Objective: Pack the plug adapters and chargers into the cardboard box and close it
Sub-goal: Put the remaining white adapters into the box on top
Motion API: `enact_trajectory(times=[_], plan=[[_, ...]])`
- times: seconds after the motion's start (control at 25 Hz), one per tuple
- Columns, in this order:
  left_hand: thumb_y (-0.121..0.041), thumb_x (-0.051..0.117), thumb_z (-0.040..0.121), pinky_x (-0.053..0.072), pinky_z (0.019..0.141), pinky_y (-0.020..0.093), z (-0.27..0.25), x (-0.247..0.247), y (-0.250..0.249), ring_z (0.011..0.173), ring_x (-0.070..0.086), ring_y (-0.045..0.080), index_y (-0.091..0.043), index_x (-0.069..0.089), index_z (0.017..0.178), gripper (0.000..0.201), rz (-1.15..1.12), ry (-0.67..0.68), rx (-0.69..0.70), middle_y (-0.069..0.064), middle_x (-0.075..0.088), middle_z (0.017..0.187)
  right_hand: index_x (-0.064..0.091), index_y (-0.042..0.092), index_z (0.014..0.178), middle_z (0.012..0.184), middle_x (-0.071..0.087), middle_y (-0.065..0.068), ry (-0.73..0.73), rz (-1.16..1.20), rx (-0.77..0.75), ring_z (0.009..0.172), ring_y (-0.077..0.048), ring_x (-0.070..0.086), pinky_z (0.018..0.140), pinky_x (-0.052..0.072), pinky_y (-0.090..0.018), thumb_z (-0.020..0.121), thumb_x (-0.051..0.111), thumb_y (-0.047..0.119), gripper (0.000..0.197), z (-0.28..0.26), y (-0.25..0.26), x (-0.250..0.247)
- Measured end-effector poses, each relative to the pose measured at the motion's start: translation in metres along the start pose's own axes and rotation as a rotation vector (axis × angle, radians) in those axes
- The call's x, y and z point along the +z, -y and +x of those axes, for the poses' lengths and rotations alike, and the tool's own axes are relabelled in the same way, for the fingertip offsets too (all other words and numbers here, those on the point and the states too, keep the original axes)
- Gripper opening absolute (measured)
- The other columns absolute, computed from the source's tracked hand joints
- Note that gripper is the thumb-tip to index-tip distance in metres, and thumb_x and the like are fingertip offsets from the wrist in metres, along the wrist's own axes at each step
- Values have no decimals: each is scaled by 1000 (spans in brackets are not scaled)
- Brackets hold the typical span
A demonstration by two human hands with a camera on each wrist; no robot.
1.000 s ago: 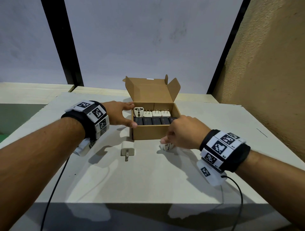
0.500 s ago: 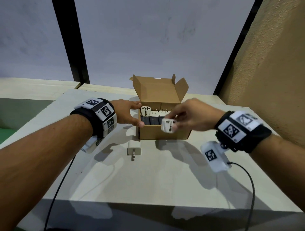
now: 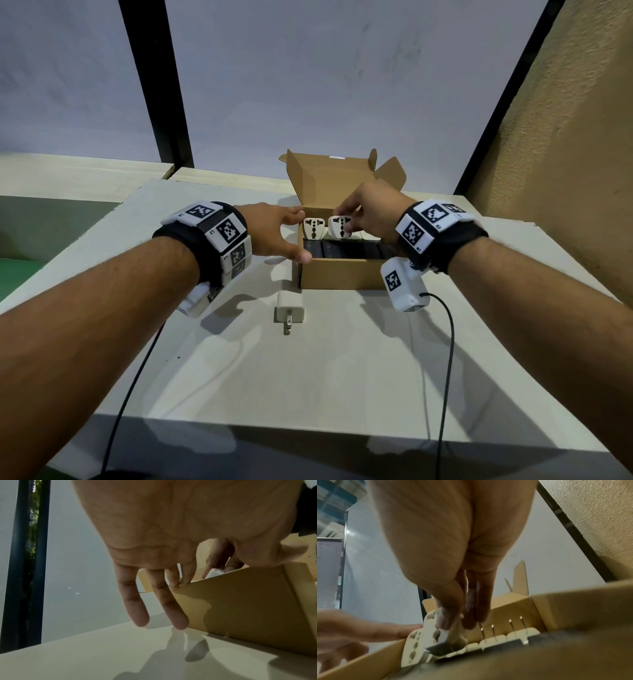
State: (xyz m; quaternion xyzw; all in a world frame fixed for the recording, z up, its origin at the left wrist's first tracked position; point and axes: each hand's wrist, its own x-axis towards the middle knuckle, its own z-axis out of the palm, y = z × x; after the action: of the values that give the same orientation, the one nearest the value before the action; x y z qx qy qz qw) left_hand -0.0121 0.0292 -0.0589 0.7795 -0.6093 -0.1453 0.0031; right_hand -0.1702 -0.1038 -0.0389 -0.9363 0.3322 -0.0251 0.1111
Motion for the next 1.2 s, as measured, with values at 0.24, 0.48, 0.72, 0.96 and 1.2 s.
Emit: enact_trajectory(times=[0.24,0.48,0.72,0.96,1.2], plan=[[-74,56,69,20,113,38,0,-1,0,142,26,16,-33,18,149,98,18,2,-5,-22,11,155,67,17,124,116,70,-3,24,-53,0,105,-18,63,83,48,-25,86,71,17,38,7,7,9],[-78,54,65,26,110,42,2,-2,0,139,31,20,-36,18,148,100,66,2,-22,-18,18,156,65,17,126,121,67,-4,19,-84,4,109,-19,62,81,44,-24,87,70,19,39,10,7,12],[-77,54,66,27,110,43,2,-3,-3,139,31,22,-36,17,148,99,92,19,-39,-12,21,156,62,18,129,125,65,-5,11,-126,-6,111,-21,60,91,48,-30,87,69,20,42,12,8,17],[-79,52,66,30,107,39,0,-4,-1,136,37,22,-38,19,148,97,103,2,-32,-11,27,154,76,22,98,92,68,8,-94,70,-169,84,-8,61,78,48,-25,86,69,25,14,-36,24,7],[-83,50,62,32,104,38,0,-2,2,134,40,22,-40,19,147,100,96,-12,-35,-9,32,152,63,24,126,134,59,7,199,-54,-554,112,-9,58,92,49,-27,90,63,28,36,-99,43,44]])
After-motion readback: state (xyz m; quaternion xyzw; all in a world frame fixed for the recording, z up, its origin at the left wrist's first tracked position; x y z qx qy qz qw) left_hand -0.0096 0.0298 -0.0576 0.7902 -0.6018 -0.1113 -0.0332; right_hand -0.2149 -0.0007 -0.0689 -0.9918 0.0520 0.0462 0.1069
